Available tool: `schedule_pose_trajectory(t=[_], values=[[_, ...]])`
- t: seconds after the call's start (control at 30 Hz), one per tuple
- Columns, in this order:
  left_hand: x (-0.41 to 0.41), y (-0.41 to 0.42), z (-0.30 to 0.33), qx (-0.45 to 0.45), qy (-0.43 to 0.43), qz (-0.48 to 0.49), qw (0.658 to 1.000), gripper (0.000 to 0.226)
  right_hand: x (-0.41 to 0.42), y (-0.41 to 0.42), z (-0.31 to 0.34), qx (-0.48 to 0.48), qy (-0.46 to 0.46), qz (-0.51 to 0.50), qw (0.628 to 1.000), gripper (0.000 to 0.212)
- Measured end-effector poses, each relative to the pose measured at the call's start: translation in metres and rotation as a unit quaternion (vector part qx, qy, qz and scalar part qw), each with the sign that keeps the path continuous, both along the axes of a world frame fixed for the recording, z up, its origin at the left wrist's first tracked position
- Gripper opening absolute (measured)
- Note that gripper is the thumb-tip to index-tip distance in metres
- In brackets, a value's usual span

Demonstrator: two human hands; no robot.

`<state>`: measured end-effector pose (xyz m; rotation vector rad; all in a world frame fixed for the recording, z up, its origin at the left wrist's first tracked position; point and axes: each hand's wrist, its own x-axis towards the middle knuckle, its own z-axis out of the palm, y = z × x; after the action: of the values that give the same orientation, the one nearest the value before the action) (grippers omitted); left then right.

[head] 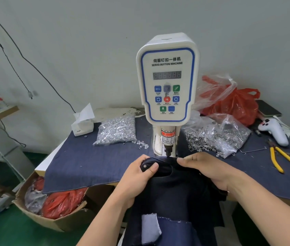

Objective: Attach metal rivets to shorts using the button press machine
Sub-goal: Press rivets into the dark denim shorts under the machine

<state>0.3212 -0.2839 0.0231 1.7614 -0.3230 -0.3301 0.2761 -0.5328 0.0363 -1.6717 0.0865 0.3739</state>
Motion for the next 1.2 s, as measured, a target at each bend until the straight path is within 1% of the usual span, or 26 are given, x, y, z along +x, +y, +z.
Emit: schedule_pose_trajectory(t=[0.07, 0.1, 0.23, 0.3, 0.37, 0.43, 0.53, 0.6, 0.67, 0.73, 0.8, 0.83, 0.87, 0.93, 0.97, 1.0, 1.07, 1.1, 1.2], values=[[0.006, -0.002, -0.002, 0.020, -0.028, 0.036, 0.999, 0.005, 0.008, 0.003, -0.002, 0.005, -0.003, -0.013, 1.000, 0.045], [0.009, -0.003, -0.004, 0.019, -0.027, 0.048, 0.998, 0.003, 0.012, 0.005, -0.002, 0.005, -0.005, -0.025, 1.000, 0.042], [0.018, -0.007, -0.009, 0.010, 0.021, 0.060, 0.998, 0.011, 0.022, 0.010, -0.007, 0.003, -0.010, -0.068, 0.998, 0.037], [0.022, -0.011, -0.010, 0.016, 0.020, 0.053, 0.998, 0.014, 0.024, 0.009, -0.008, 0.026, -0.004, -0.080, 0.996, 0.035], [0.027, -0.016, -0.012, 0.047, -0.005, 0.059, 0.997, 0.015, 0.026, 0.007, -0.010, 0.068, 0.006, -0.109, 0.992, 0.033], [0.031, -0.019, -0.016, 0.101, -0.046, 0.074, 0.991, 0.016, 0.027, 0.007, -0.012, 0.081, 0.008, -0.131, 0.988, 0.031], [0.037, -0.015, -0.020, 0.189, -0.103, 0.093, 0.972, 0.028, 0.029, 0.006, -0.014, 0.045, 0.005, -0.129, 0.991, 0.040], [0.041, -0.009, -0.020, 0.212, -0.112, 0.092, 0.967, 0.034, 0.029, 0.006, -0.014, 0.023, 0.006, -0.127, 0.992, 0.043], [0.043, -0.004, -0.020, 0.202, -0.102, 0.066, 0.972, 0.031, 0.030, 0.008, -0.013, 0.021, 0.011, -0.127, 0.992, 0.039], [0.042, -0.001, -0.018, 0.169, -0.084, 0.037, 0.981, 0.031, 0.032, 0.011, -0.012, 0.026, 0.019, -0.128, 0.991, 0.036], [0.038, 0.002, -0.013, 0.141, -0.069, 0.002, 0.988, 0.045, 0.033, 0.011, -0.013, 0.038, 0.026, -0.125, 0.991, 0.037], [0.036, 0.003, -0.011, 0.144, -0.068, -0.017, 0.987, 0.051, 0.033, 0.010, -0.013, 0.047, 0.027, -0.119, 0.991, 0.039], [0.035, 0.004, -0.010, 0.159, -0.075, -0.034, 0.984, 0.051, 0.032, 0.009, -0.013, 0.054, 0.026, -0.108, 0.992, 0.043], [0.034, 0.006, -0.009, 0.167, -0.080, -0.047, 0.982, 0.035, 0.030, 0.006, -0.013, 0.057, 0.024, -0.074, 0.995, 0.049], [0.033, 0.008, -0.007, 0.139, -0.067, -0.049, 0.987, 0.026, 0.029, 0.005, -0.013, 0.054, 0.024, -0.055, 0.997, 0.048], [0.032, 0.009, -0.006, 0.096, -0.046, -0.054, 0.993, 0.019, 0.028, 0.005, -0.012, 0.049, 0.022, -0.041, 0.998, 0.043], [0.031, 0.011, -0.003, 0.030, -0.012, -0.062, 0.998, 0.015, 0.029, 0.007, -0.011, 0.035, 0.013, -0.036, 0.999, 0.031], [0.030, 0.011, -0.001, 0.022, -0.007, -0.060, 0.998, 0.016, 0.030, 0.008, -0.010, 0.035, 0.008, -0.044, 0.998, 0.028], [0.029, 0.005, 0.000, 0.055, -0.012, -0.038, 0.998, 0.018, 0.035, 0.013, -0.008, 0.081, 0.007, -0.085, 0.993, 0.024]])
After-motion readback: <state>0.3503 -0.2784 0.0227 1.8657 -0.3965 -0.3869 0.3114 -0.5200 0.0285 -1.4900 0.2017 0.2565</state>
